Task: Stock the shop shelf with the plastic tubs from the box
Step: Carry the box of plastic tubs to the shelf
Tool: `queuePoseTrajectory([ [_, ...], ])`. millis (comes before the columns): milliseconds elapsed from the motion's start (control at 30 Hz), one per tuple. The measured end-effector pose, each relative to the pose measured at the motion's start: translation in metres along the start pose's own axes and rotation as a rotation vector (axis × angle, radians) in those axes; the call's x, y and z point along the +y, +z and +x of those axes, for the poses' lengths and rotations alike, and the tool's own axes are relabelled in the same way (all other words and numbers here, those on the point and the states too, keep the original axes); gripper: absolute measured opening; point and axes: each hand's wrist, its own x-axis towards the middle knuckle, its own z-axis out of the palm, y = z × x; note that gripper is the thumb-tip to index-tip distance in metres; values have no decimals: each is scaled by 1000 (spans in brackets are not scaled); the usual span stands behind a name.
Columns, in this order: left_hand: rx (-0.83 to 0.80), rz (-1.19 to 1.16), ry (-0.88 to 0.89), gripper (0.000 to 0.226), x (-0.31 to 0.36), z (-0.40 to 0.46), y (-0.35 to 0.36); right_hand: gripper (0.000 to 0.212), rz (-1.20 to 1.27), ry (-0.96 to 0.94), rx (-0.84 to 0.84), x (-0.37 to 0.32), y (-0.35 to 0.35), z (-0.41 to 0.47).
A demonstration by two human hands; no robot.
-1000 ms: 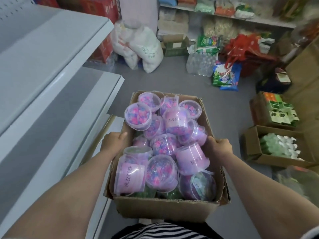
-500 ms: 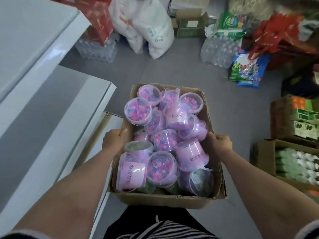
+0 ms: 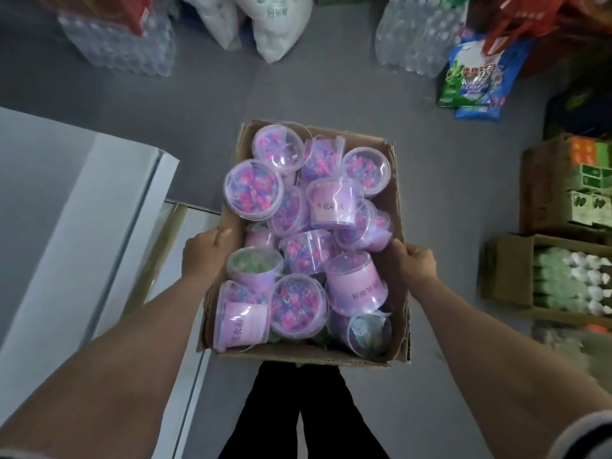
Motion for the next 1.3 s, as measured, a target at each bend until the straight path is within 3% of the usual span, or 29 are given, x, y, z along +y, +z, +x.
queuePoseTrajectory([
  [100, -24, 12, -23, 40, -10, 3, 8, 53, 11, 26, 10, 13, 12, 6],
  [633, -73, 3, -138, 34, 2, -24, -2, 37, -26, 20, -26, 17, 9, -17],
  [733, -96, -64, -108, 38, 7, -29, -25, 27, -20, -23, -82, 6, -1, -30],
  [867, -126, -203, -137, 47, 18, -47, -52, 47, -27, -95, -158, -10, -5, -64],
  [933, -140, -239, -143, 49, 19, -65, -60, 61, -23, -163, -282, -17, -1, -83],
  [1000, -138, -269, -164, 51, 18, -88, -64, 62, -75, -263, -405, -19, 6, -98],
  [1133, -124, -177, -221, 46, 5, -134, -57, 60, -228, -364, -522, -22, 7, -124],
  [1300, -64, -151, -371, 55, -10, -175, -32, 65, -277, -407, -592, -1, -1, -119],
])
